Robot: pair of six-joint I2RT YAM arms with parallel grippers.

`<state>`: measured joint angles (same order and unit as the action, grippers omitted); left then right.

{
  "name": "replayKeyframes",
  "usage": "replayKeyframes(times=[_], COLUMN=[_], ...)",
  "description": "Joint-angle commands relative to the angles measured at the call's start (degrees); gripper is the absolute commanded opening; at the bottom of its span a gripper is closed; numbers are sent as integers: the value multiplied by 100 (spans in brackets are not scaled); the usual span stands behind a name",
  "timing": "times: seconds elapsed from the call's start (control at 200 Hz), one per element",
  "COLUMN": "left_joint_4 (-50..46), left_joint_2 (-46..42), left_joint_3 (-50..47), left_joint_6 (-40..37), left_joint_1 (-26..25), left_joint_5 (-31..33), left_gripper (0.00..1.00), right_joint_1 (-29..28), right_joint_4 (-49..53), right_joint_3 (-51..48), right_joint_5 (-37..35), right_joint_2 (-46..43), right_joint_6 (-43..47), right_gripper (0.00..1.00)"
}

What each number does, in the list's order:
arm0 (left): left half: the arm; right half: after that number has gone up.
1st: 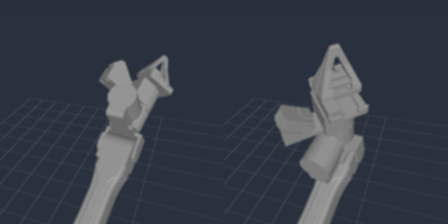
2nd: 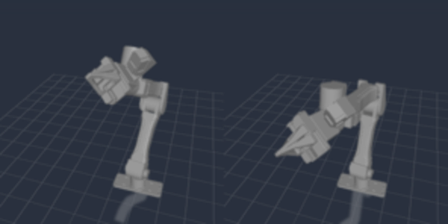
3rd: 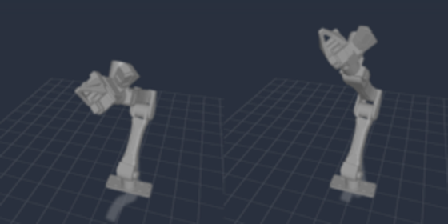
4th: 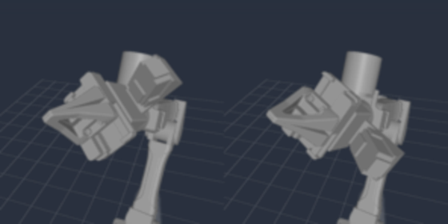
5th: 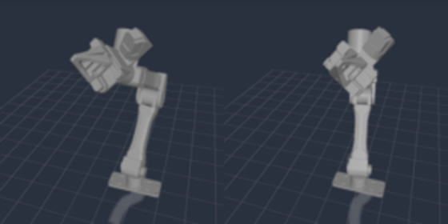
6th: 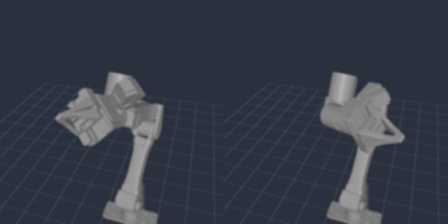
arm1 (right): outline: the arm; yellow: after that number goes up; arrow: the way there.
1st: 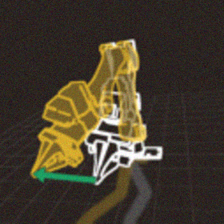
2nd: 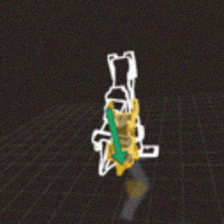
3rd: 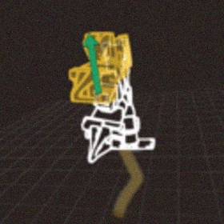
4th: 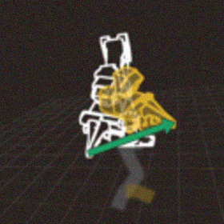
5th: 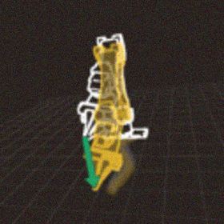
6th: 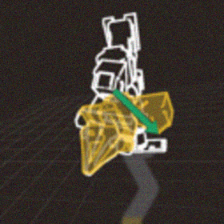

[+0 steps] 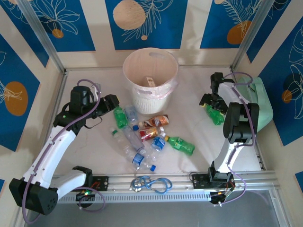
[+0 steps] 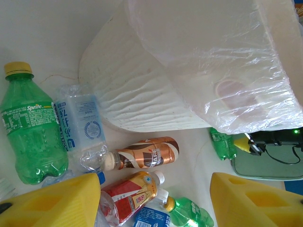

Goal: Put the plastic bottles in the bin

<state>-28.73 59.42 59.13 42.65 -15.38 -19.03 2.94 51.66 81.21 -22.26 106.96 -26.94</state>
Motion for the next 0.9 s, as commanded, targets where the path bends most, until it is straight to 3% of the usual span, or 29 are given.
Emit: replayKeyframes(times=[0.0, 0.19, 0.615, 0.895], left_joint_4=[122, 102, 109, 159], left_joint_2=[-18, -66, -125, -71], left_joint_3=[-63, -111, -175, -165], left_joint_6=[50, 50, 43, 58], left_joint_1=[100, 96, 104, 112], left_joint_5=[-101, -102, -102, -112], left_gripper=[63, 63, 63, 63], right_joint_1=[-299, -687, -290, -532], right_joint_4=[82, 134, 265, 416], right_joint_3=[-115, -153, 13, 254], right_joint_5=[336, 290, 387, 98], right_joint_2=[-34, -57, 409, -178], right_joint_6=[49, -55, -426, -347], right_gripper=[96, 96, 88, 93])
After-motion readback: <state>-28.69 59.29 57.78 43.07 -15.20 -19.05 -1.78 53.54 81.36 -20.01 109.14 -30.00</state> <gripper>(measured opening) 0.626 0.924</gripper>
